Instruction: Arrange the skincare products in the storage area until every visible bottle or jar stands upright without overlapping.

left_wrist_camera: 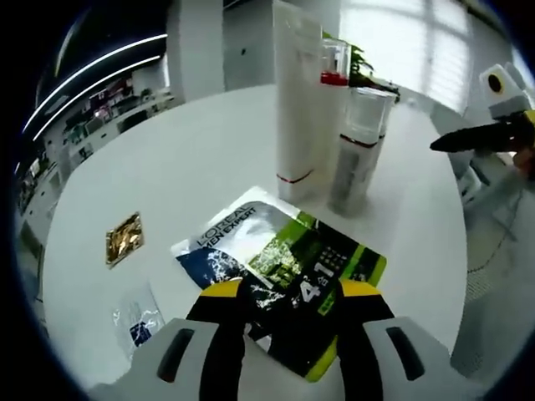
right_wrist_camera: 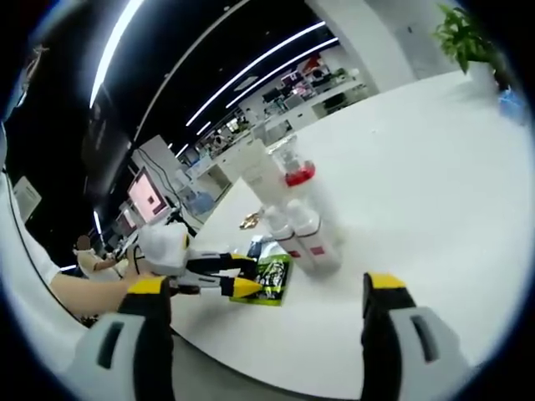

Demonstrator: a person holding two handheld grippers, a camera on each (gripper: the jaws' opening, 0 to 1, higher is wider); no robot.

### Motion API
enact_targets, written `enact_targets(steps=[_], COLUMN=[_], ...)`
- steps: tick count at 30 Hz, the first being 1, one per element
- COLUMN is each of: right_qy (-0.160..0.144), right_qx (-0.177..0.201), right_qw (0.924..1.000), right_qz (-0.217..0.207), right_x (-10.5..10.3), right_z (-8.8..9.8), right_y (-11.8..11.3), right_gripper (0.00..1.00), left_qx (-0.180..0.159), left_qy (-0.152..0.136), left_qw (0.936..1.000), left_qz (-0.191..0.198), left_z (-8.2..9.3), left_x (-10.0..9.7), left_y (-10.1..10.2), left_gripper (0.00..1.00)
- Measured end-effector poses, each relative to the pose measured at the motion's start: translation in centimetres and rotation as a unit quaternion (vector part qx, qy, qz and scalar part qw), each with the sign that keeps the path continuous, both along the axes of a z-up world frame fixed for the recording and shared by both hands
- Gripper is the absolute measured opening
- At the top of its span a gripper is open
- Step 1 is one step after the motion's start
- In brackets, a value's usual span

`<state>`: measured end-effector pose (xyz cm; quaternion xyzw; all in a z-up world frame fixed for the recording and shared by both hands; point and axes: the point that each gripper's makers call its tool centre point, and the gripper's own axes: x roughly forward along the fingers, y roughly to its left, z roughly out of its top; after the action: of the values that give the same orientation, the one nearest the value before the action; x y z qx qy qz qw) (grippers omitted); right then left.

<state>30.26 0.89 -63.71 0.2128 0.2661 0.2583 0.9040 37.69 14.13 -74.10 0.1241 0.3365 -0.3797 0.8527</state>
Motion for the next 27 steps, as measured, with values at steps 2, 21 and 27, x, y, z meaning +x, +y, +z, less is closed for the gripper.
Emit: enact_targets(steps=[2,21,27], right_qy=[0.0,-0.002,-0.002], right_qx=[-0.001,-0.005,-0.005], right_qw=[1.0,1.0,1.0], right_qz=[0.0,-0.006,-0.007], right_x=[0.0,0.0,0.1], right_z=[0.0,0.2,0.2], right_y=[0.0,-0.6,-0.7], right_gripper=[0.95,0.96,0.96], left_qx=[0.0,0.001,0.0], left_qy=[0.0,-0.002,-0.002], left_qw=[1.0,0.9998,0.9998], left_qz=[0.003,0.02,0.021], left_z=[0.0,0.0,0.0], left_x=[0.2,1.5,1.8], left_y=[0.0,0.2,0.5], left_gripper=[0.39,0.41,0.4])
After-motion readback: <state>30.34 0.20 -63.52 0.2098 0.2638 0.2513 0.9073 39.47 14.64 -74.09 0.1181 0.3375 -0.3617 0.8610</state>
